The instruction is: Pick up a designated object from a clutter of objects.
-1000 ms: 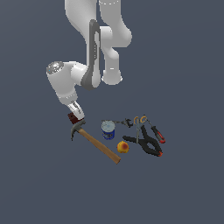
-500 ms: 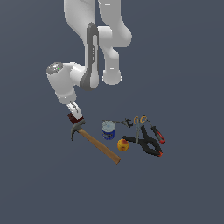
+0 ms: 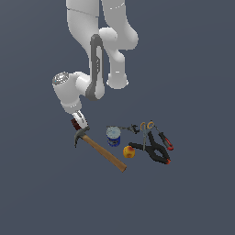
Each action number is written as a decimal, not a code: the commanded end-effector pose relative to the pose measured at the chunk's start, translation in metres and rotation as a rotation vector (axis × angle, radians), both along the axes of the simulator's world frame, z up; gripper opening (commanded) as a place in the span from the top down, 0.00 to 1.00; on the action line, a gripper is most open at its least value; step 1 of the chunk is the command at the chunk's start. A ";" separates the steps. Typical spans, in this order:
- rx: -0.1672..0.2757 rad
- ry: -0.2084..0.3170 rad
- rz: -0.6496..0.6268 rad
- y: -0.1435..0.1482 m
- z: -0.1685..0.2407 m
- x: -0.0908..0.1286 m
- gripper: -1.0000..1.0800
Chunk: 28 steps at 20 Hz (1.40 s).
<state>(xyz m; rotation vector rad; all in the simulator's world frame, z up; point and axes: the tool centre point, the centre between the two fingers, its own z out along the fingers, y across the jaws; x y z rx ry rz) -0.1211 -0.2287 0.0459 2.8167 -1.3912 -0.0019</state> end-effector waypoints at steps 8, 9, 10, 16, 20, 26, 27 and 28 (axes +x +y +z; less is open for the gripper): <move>0.000 -0.001 -0.002 0.000 -0.015 0.000 1.00; 0.000 -0.001 -0.002 0.000 -0.015 0.000 1.00; 0.000 -0.001 -0.002 0.000 -0.015 0.000 1.00; 0.000 -0.001 -0.002 0.000 -0.015 0.000 1.00; -0.005 -0.016 -0.001 0.000 -0.005 0.006 1.00; -0.004 -0.015 -0.001 0.008 0.013 0.015 1.00; -0.004 -0.015 -0.001 0.010 0.017 0.018 1.00; -0.005 -0.014 -0.001 0.012 0.022 0.020 1.00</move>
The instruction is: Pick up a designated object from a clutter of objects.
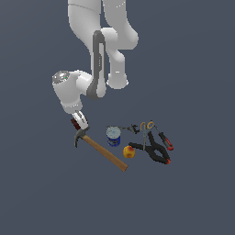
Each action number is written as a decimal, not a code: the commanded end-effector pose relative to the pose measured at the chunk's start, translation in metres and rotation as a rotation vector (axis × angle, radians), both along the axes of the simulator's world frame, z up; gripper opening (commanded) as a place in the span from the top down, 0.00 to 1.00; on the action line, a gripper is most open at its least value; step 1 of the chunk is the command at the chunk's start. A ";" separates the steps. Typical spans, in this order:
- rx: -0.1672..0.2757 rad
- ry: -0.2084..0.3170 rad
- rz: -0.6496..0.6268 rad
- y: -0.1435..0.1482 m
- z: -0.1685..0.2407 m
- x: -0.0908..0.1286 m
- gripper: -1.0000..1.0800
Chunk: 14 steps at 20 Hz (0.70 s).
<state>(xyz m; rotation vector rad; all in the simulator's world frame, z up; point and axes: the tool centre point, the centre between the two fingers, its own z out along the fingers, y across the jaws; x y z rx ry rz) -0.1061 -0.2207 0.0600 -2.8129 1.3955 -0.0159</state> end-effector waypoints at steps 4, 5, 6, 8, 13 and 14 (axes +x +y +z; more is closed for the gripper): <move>-0.002 -0.001 0.001 0.014 0.033 0.018 1.00; -0.002 -0.001 0.001 0.017 0.041 0.022 1.00; -0.002 0.000 0.001 0.020 0.048 0.026 1.00; -0.002 0.000 0.001 0.027 0.065 0.035 1.00; -0.004 0.003 0.000 0.046 0.110 0.059 1.00; -0.004 0.004 0.000 0.050 0.119 0.064 1.00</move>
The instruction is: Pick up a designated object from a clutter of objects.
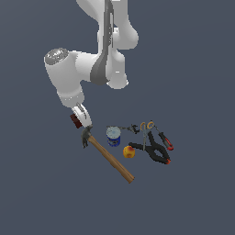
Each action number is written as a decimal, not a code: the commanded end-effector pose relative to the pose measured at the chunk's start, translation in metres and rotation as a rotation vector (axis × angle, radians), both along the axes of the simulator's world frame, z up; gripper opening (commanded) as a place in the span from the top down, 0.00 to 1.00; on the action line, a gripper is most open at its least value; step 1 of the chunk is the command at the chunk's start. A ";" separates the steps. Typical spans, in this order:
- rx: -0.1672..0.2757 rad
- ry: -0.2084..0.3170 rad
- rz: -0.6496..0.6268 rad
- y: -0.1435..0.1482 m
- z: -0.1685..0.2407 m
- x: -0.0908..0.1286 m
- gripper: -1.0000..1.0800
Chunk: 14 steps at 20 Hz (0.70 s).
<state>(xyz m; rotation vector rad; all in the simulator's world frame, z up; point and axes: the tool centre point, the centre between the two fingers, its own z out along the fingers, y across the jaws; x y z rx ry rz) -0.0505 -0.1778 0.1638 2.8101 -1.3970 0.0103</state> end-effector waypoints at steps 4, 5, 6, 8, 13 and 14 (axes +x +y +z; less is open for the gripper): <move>-0.001 -0.001 0.001 0.022 0.052 0.028 1.00; -0.001 0.000 0.001 0.026 0.060 0.033 1.00; -0.001 0.000 0.001 0.029 0.069 0.038 1.00; 0.000 0.001 0.002 0.037 0.087 0.048 1.00; 0.002 0.002 0.002 0.055 0.130 0.073 1.00; 0.002 0.002 0.002 0.059 0.138 0.078 1.00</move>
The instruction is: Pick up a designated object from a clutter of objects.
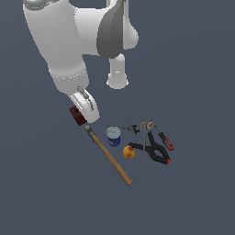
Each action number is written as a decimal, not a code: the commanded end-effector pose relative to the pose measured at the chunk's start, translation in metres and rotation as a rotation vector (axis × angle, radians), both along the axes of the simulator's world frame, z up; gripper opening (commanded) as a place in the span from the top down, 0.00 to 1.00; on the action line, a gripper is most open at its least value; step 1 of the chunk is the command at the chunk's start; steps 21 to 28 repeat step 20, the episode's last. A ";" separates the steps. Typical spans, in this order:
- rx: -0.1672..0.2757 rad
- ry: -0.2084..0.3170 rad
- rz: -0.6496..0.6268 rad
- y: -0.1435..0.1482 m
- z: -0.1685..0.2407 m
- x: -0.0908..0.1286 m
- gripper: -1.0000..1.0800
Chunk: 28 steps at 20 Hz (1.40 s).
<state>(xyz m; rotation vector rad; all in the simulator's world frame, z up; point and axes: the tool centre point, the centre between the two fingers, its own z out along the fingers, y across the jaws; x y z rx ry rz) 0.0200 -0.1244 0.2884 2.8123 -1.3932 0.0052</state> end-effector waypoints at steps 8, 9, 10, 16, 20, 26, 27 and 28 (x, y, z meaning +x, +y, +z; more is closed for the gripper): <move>0.003 0.001 0.001 0.023 0.057 0.035 1.00; 0.003 0.001 0.001 0.025 0.061 0.037 1.00; 0.004 0.001 0.001 0.026 0.064 0.039 1.00; 0.004 0.001 0.001 0.031 0.075 0.047 1.00; 0.004 0.001 0.001 0.031 0.078 0.049 1.00; 0.004 0.001 0.001 0.031 0.078 0.049 1.00; 0.004 0.001 0.001 0.031 0.078 0.049 1.00; 0.004 0.001 0.001 0.031 0.078 0.049 1.00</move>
